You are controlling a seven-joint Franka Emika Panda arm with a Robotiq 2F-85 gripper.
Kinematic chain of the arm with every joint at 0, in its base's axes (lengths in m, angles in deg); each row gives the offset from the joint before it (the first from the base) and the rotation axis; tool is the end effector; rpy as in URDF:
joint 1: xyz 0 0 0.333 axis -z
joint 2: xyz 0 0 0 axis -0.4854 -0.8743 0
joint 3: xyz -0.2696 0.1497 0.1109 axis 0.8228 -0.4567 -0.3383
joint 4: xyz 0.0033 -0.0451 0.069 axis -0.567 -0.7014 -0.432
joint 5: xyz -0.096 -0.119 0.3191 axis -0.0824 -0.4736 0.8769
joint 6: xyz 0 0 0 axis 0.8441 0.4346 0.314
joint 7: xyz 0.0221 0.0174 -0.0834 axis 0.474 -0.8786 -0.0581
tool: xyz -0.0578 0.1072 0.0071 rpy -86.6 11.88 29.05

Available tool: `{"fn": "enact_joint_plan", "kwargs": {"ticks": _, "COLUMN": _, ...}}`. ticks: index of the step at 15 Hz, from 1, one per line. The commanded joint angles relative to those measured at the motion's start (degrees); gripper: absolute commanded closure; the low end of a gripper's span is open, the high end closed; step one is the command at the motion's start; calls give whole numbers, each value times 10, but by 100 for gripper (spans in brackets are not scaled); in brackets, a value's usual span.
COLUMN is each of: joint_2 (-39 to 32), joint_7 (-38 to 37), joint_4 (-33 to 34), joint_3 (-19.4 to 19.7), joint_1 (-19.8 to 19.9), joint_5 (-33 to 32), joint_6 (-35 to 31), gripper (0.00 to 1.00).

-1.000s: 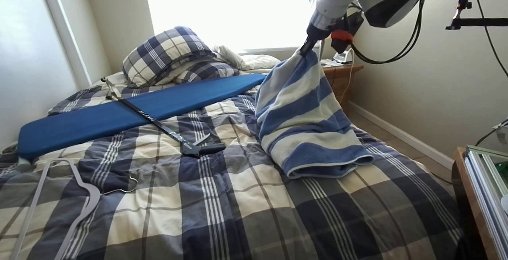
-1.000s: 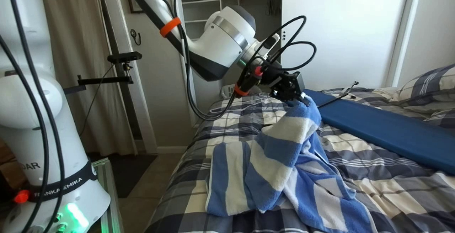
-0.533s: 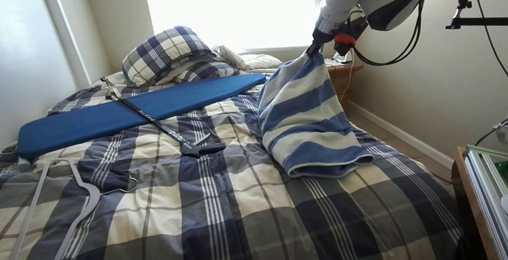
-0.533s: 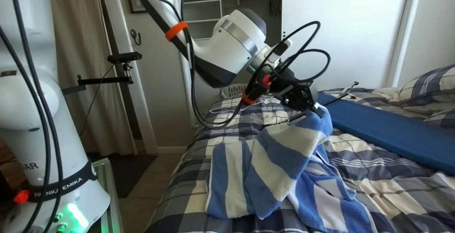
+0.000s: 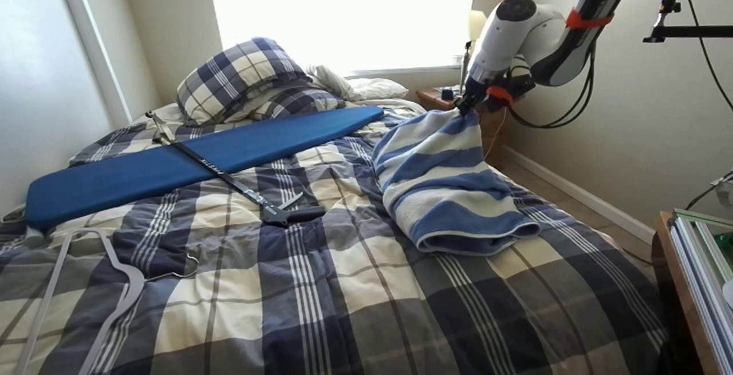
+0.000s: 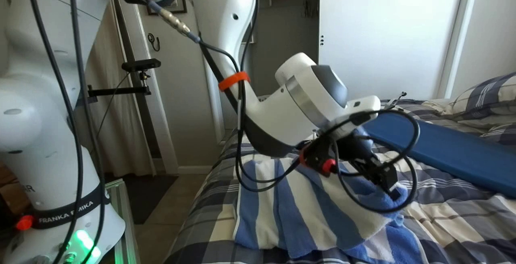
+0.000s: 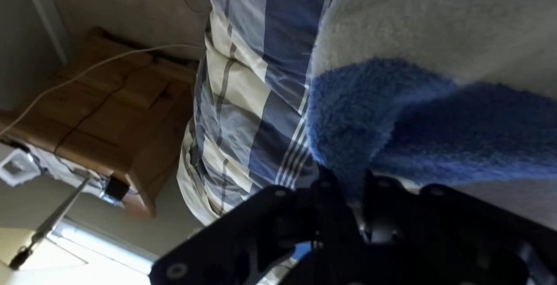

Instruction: Pull the blue and white towel to the left and then fold it

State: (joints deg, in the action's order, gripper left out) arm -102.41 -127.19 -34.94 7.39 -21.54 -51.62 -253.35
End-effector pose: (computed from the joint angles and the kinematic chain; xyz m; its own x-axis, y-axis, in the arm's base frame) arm 0.5024 -0.3042 0.2518 0.8107 -0.2454 0.5316 -0.4713 -0.8122 0.3439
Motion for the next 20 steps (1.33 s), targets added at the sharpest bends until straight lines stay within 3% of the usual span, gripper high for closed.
{"fn": "enact_joint_plan", "kwargs": {"ticks": 1, "joint_2": -96, "joint_7": 5, "joint_4": 63, "joint_3": -61, "joint_1": 77, "joint_5": 89, "joint_6": -9, "gripper": 97}}
{"fn": "enact_joint_plan", "kwargs": {"ticks": 3, "joint_2": -125, "joint_7": 3, "joint_4": 84, "joint_3": -86, "joint_1": 107, "joint_5": 120, "joint_6": 1, "gripper": 97}}
{"fn": "enact_joint_plan", "kwargs": {"ticks": 4, "joint_2": -130, "joint_7": 7, "joint_4": 92, "joint_3": -100, "joint_1": 123, "joint_5": 133, "joint_6": 0, "gripper": 73}}
{"fn": "enact_joint_plan", "kwargs": {"ticks": 5, "joint_2": -139, "joint_7": 6, "joint_4": 109, "joint_3": -97, "joint_1": 123, "joint_5": 132, "joint_6": -1, "gripper": 63}}
{"fn": "enact_joint_plan", "kwargs": {"ticks": 9, "joint_2": -99, "joint_7": 9, "joint_4": 136, "joint_3": -83, "joint_1": 93, "joint_5": 103, "joint_6": -28, "gripper": 36}}
{"fn": "enact_joint_plan", "kwargs": {"ticks": 10, "joint_2": -74, "joint_7": 26, "joint_4": 125, "joint_3": -105, "joint_1": 101, "joint_5": 105, "joint_6": -32, "gripper": 30}}
{"fn": "enact_joint_plan", "kwargs": {"ticks": 11, "joint_2": -28, "joint_7": 62, "joint_4": 85, "joint_3": -170, "joint_1": 132, "joint_5": 120, "joint_6": -5, "gripper": 23}}
{"fn": "enact_joint_plan", "kwargs": {"ticks": 12, "joint_2": -7, "joint_7": 76, "joint_4": 71, "joint_3": -195, "joint_1": 136, "joint_5": 125, "joint_6": 12, "gripper": 16}}
{"fn": "enact_joint_plan", "kwargs": {"ticks": 14, "joint_2": 42, "joint_7": 131, "joint_4": 0, "joint_3": -288, "joint_1": 174, "joint_5": 193, "joint_6": 27, "gripper": 1}}
{"fn": "enact_joint_plan", "kwargs": {"ticks": 20, "joint_2": 122, "joint_7": 271, "joint_4": -115, "joint_3": -550, "joint_1": 263, "joint_5": 443, "joint_6": 120, "gripper": 0}}
